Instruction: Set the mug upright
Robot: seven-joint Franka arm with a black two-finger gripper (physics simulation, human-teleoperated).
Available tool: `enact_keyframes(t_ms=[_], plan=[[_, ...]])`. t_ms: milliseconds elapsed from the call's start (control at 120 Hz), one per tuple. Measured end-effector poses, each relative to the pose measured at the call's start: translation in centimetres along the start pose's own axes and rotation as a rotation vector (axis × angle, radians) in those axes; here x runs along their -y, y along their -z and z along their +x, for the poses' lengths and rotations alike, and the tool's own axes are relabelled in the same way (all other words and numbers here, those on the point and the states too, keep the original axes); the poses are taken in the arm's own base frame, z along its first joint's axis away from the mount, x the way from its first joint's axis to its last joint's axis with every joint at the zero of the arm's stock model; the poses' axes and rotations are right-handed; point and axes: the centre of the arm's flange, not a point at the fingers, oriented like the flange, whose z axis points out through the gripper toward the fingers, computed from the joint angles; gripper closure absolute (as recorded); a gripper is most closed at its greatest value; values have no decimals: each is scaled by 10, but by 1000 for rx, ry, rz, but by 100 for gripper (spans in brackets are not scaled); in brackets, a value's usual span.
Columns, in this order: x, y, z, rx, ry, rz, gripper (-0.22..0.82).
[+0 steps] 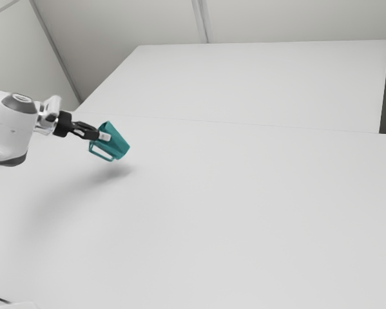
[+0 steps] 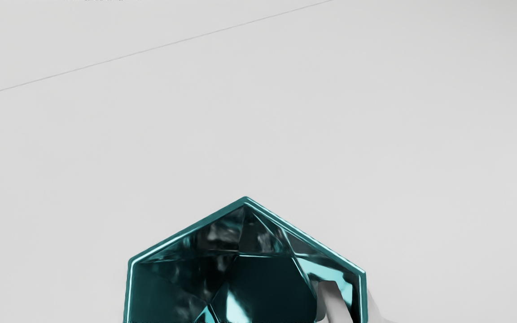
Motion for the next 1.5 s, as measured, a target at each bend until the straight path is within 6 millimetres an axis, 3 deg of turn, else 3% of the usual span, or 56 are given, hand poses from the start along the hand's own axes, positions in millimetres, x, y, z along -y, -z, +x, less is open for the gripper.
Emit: enact_keyframes(t_ms=[117, 242, 358, 575, 725, 792, 892, 992, 1233, 1400, 1500], plan=[[-39, -35, 34, 150, -76, 0, 79], [-82, -53, 36, 308, -72, 22, 79], [-119, -63, 56, 458, -114, 78, 79], [-197, -108, 83, 622, -101, 109, 79], [-249, -129, 80, 702, -50, 145, 79], [-245, -125, 66, 728, 32, 178, 79], [-212, -105, 42, 742, 215, 236, 79], [-188, -103, 29, 753, 347, 264, 79], [-162, -94, 8, 771, 582, 330, 79], [-160, -85, 17, 764, 671, 364, 42], [-164, -82, 25, 756, 702, 384, 26]])
